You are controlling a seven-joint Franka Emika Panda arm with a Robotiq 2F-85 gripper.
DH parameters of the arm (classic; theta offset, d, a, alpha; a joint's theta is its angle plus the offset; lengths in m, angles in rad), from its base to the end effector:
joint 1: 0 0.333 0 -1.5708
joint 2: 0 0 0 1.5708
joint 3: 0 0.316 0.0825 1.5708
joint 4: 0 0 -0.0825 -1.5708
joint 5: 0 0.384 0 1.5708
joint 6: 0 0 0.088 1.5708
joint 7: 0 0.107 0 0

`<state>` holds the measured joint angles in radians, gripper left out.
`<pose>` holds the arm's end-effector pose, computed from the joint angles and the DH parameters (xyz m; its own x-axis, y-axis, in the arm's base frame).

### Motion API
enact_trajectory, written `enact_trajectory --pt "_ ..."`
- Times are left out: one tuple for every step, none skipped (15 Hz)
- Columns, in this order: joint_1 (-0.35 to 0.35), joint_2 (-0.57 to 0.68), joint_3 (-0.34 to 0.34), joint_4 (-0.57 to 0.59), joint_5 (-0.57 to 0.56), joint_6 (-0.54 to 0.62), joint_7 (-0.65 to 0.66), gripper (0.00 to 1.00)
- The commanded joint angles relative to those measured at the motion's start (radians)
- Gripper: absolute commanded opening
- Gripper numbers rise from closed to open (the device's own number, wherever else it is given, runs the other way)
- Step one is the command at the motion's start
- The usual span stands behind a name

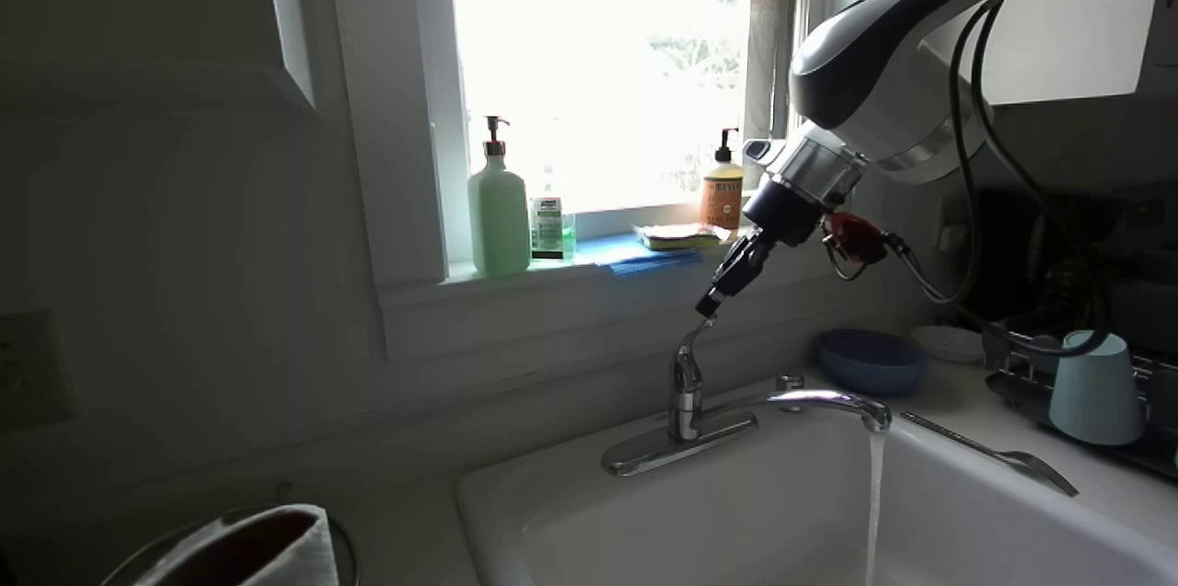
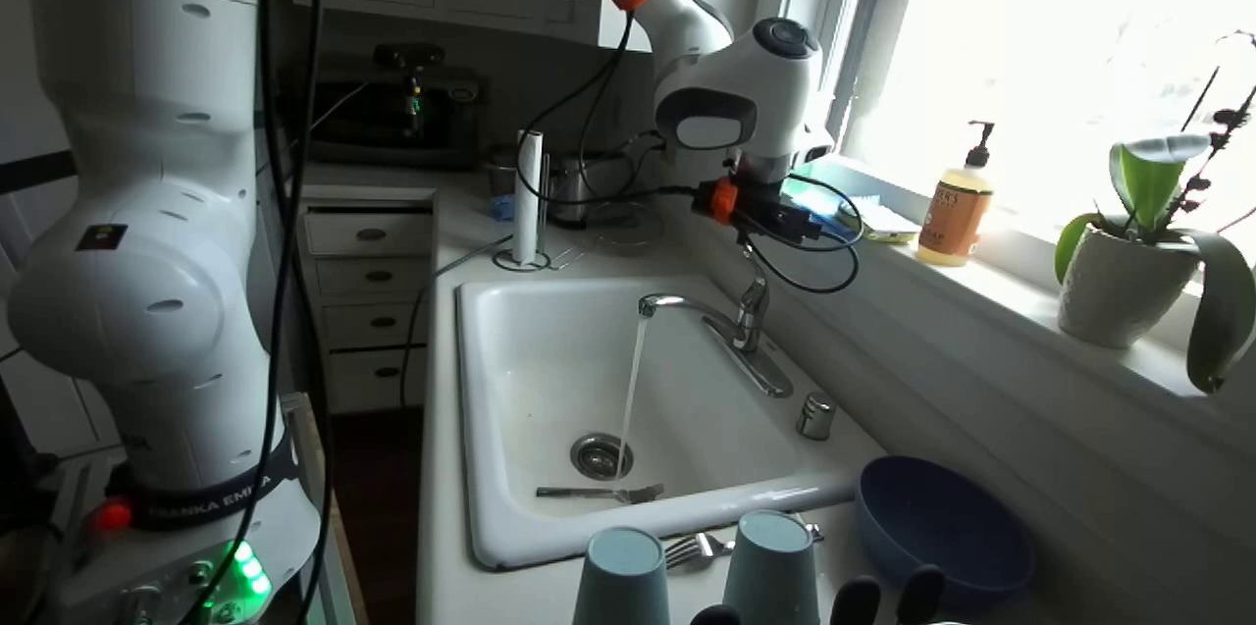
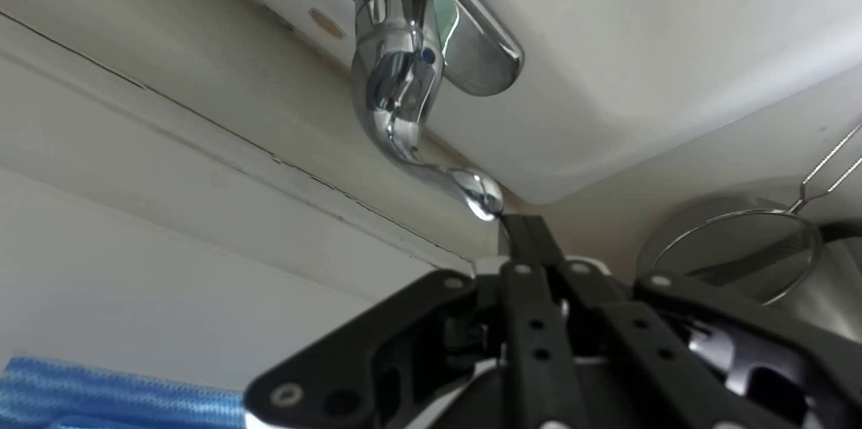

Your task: Put water in the blue bowl, then close the tap handle

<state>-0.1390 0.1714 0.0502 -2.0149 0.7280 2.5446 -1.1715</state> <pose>0.6112 -0.0639 0.4040 0.7101 0.4071 0.5745 0.5283 -0.8474 -0.0525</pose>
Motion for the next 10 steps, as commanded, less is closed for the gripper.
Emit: enact_trajectory --pt "-0.007 0.034 0.000 0.046 0.070 -0.001 -0.064 0.00" --pt "-0.007 0.041 -0.003 0.054 0.070 -0.004 -0.065 0.00" --pt "-0.009 0.048 -0.005 0.061 0.069 -0.004 -0.061 0.00" --pt "-0.010 0.060 -0.010 0.074 0.055 -0.011 -0.046 0.00" --pt "-0.011 0.069 -0.015 0.080 0.040 -0.018 -0.033 0.00" --pt "-0.011 0.078 -0.024 0.086 0.014 -0.038 -0.009 0.00" --pt "-0.013 0.087 -0.031 0.090 -0.004 -0.057 0.004 0.00" --pt "-0.014 0.095 -0.039 0.092 -0.028 -0.076 0.020 0.00" --pt "-0.016 0.104 -0.045 0.099 -0.044 -0.099 0.030 0.00" --pt "-0.018 0.111 -0.050 0.105 -0.063 -0.123 0.042 0.00"
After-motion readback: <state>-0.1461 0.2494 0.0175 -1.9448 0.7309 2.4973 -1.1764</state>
